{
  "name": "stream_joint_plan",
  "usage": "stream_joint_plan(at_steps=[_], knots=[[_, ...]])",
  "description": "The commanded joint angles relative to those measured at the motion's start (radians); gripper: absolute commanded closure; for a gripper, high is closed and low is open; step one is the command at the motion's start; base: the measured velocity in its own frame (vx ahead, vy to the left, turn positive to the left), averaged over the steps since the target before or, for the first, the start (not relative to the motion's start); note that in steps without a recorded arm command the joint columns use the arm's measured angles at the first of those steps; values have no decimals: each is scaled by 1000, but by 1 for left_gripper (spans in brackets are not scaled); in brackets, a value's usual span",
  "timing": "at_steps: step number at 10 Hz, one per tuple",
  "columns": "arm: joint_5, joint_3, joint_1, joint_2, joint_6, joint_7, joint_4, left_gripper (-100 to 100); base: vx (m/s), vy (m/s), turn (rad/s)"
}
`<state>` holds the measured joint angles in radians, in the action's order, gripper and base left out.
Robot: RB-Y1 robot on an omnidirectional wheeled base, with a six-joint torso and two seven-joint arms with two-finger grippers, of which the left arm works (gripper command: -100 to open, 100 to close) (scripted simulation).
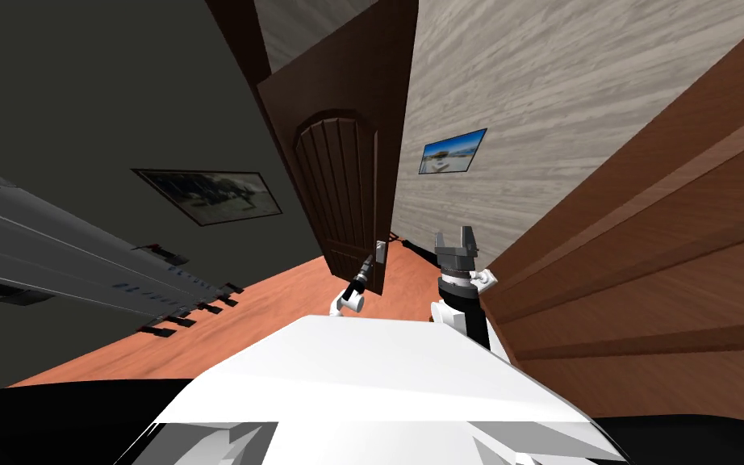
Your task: Push the door open
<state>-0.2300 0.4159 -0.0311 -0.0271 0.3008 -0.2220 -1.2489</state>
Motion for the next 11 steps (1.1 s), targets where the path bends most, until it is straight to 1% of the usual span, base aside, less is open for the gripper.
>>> stream_joint_plan(at_steps=[1,3,5,6,7,11], knots=[[1,-4,-6,-7,6,1,8,-100,212,-71,-23],[2,-10,-11,-3,12,2,16,-100,220,-75,-23],[3,-17,-18,21,19,2,25,-100,206,-120,-28],[3,-15,-18,15,20,2,27,-100,90,-52,2],[3,-15,-18,15,20,2,27,100,-11,5,6],[3,-15,-18,15,20,2,27,100,-23,13,-3]])
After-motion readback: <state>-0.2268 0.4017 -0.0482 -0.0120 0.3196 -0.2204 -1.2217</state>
